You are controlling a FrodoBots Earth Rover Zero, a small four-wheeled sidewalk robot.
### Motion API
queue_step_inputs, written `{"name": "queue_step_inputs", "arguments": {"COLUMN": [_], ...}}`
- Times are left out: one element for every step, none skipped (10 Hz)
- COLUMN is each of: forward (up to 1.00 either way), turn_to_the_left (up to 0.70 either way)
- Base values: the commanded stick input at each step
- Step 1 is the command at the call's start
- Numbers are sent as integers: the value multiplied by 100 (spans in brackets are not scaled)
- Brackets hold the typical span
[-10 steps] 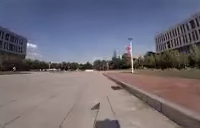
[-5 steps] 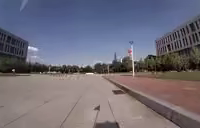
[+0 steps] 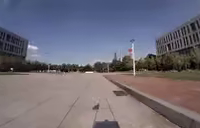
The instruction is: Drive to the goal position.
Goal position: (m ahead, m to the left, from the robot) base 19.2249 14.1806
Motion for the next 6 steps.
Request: {"name": "queue_step_inputs", "arguments": {"forward": [70, 70, 70, 70, 70, 70], "turn_to_the_left": [0, 0, 0, 0, 0, 0]}}
